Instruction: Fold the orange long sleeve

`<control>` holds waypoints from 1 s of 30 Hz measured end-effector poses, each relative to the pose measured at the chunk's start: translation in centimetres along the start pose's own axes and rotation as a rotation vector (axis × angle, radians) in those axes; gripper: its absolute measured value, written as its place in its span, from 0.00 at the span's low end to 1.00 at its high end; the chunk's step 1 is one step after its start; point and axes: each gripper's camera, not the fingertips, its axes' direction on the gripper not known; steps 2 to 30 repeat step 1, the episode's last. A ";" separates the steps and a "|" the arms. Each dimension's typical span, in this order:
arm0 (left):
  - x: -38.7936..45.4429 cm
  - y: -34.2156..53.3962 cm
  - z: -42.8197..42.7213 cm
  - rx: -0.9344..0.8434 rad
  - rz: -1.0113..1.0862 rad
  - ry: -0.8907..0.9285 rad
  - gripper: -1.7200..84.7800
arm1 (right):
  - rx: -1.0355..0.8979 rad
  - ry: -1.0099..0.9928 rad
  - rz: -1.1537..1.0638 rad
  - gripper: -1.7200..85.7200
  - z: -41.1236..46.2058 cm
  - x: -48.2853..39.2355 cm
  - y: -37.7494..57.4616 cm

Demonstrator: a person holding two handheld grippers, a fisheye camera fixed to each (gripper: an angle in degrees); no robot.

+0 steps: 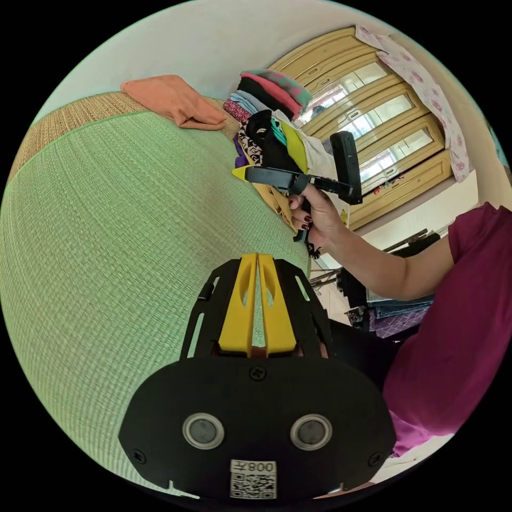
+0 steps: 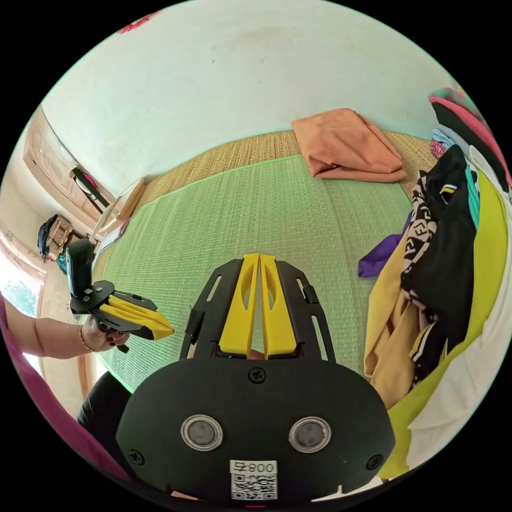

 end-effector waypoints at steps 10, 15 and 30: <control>1.0 0.8 -0.3 0.010 0.000 -0.002 0.02 | 0.023 -0.005 0.008 0.03 -1.5 -0.7 1.5; 1.0 0.8 -0.3 0.010 0.000 -0.002 0.02 | 0.023 -0.005 0.008 0.03 -1.5 -0.7 1.5; 1.0 0.8 -0.3 0.010 0.000 -0.002 0.02 | 0.023 -0.005 0.008 0.03 -1.5 -0.7 1.5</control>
